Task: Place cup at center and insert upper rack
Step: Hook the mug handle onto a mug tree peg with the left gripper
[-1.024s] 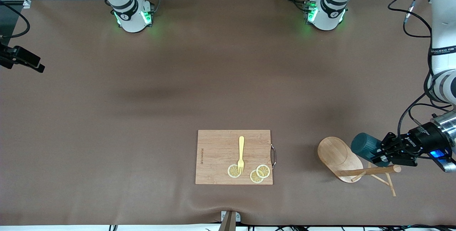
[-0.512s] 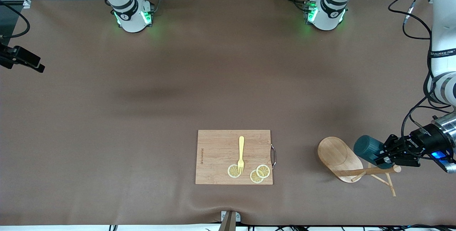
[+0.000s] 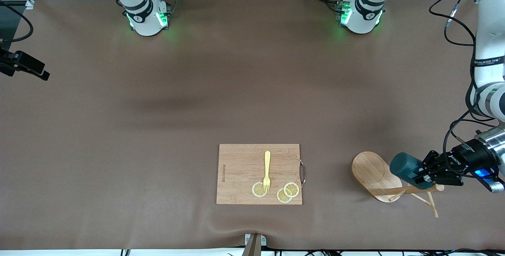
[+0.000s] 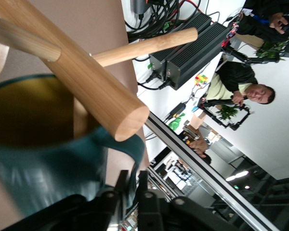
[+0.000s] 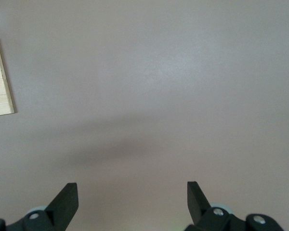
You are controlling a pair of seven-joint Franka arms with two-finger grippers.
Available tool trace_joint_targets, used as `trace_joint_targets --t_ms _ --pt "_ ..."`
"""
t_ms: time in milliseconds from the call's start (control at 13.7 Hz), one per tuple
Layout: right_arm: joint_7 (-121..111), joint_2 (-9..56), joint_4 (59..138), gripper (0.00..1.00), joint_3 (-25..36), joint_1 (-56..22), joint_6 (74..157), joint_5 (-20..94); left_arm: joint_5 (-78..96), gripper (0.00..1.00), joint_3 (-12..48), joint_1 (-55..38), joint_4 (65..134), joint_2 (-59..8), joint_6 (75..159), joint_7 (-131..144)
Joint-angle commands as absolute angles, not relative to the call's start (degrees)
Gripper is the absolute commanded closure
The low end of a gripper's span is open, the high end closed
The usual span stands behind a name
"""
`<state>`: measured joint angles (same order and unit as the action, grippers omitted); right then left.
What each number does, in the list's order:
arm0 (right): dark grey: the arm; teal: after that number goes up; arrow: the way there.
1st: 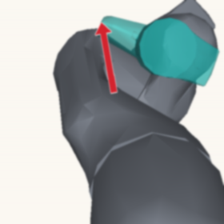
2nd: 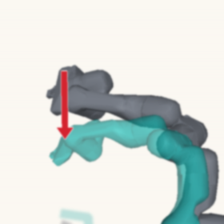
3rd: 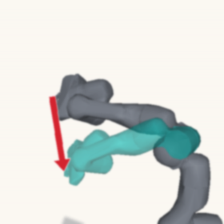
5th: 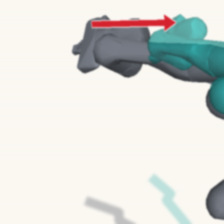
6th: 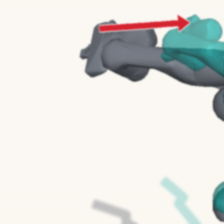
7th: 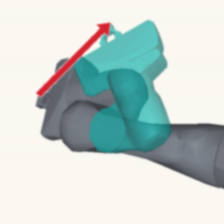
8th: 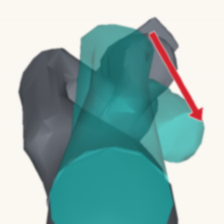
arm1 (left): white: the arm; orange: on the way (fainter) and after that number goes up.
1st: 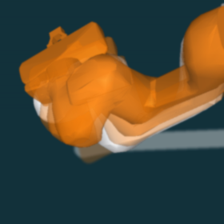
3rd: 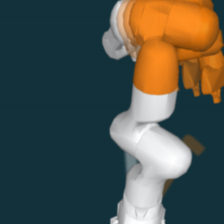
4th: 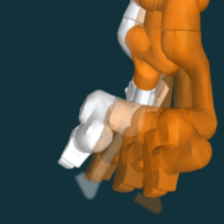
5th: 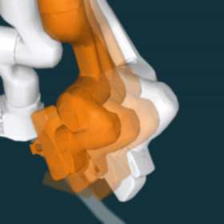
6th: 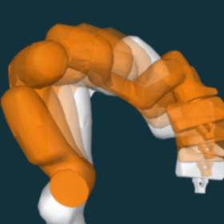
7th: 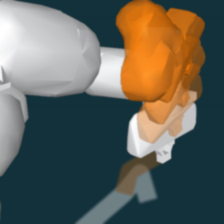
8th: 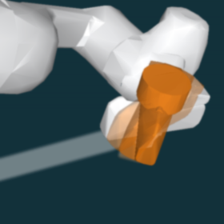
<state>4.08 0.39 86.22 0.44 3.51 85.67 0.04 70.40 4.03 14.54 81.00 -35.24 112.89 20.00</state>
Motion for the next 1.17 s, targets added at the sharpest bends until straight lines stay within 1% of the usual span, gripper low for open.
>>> trace_joint_targets --t_ms 0,512,1098 --pt "3.78 0.79 85.08 0.0 0.18 4.04 84.81 0.26 72.51 0.0 4.39 15.38 80.51 -35.51 111.8 18.98" --pt "3.78 0.79 85.08 0.0 0.18 4.13 84.64 0.26 70.67 0.0 4.13 15.56 80.6 -34.54 110.13 19.16" --pt "3.78 0.79 85.08 0.0 0.18 4.22 84.55 0.26 52.85 0.0 4.31 15.29 80.68 -29.45 108.72 18.9"
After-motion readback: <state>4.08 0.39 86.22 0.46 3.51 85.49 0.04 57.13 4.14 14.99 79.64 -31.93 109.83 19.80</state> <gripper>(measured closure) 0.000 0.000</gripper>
